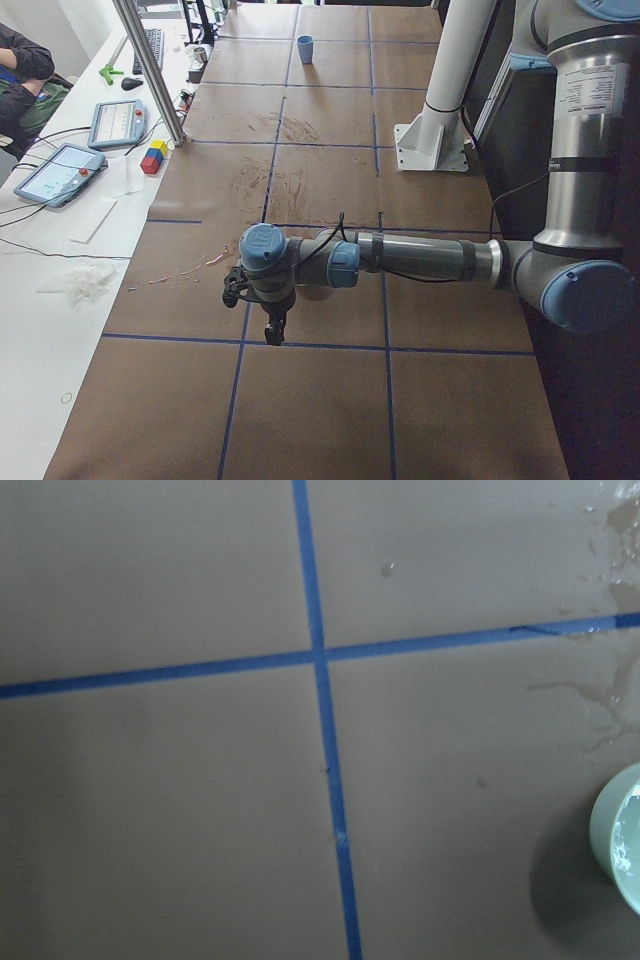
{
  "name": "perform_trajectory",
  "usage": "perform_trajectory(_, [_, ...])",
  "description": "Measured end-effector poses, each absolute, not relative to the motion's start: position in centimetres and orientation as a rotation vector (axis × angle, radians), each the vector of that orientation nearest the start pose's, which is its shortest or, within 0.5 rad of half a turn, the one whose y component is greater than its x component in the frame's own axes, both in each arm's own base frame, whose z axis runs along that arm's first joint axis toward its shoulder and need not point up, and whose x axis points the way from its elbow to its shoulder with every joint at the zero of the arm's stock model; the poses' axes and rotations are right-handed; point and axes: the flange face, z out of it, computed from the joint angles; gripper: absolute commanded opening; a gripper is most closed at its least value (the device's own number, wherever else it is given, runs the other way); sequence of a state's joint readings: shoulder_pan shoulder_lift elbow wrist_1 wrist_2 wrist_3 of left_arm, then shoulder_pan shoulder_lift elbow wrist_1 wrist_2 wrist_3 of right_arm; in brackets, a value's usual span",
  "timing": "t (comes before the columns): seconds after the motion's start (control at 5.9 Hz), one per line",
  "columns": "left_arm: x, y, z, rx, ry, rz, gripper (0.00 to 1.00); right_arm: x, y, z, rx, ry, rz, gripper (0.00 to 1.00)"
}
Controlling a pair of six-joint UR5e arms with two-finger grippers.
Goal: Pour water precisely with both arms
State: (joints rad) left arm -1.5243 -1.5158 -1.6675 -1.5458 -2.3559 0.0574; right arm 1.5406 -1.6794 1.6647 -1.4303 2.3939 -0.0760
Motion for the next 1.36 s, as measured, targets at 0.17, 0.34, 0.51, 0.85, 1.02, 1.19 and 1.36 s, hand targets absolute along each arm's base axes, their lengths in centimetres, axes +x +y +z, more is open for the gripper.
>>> perform_trajectory(0.17, [-4.4, -46.6, 64.4, 0.015, 0.786, 0.101, 1.0, 4.4, -45.1, 65.0, 0.126, -0.817, -0.155, 1.0])
perform_trajectory(0.34, [-4.5, -46.2, 65.1, 0.004, 0.787, 0.095, 1.0, 3.9, -44.9, 65.2, 0.12, -0.818, -0.164, 1.0])
perform_trajectory(0.51, [-4.5, -45.8, 66.0, -0.013, 0.79, 0.086, 1.0, 3.5, -45.0, 65.2, 0.119, -0.818, -0.174, 1.0])
perform_trajectory(0.85, [-4.5, -45.7, 66.3, -0.017, 0.787, 0.089, 1.0, 3.2, -45.0, 65.1, 0.118, -0.818, -0.183, 1.0])
perform_trajectory(1.02, [-4.5, -45.6, 66.2, -0.016, 0.786, 0.09, 1.0, 3.1, -45.0, 65.2, 0.116, -0.817, -0.182, 0.99])
perform_trajectory(1.19, [-4.5, -45.5, 66.3, -0.018, 0.786, 0.089, 1.0, 3.2, -44.9, 65.5, 0.109, -0.805, -0.177, 0.99])
perform_trajectory(1.36, [-4.6, -45.4, 66.4, -0.019, 0.786, 0.089, 1.0, 3.3, -44.6, 65.9, 0.1, -0.789, -0.17, 1.0])
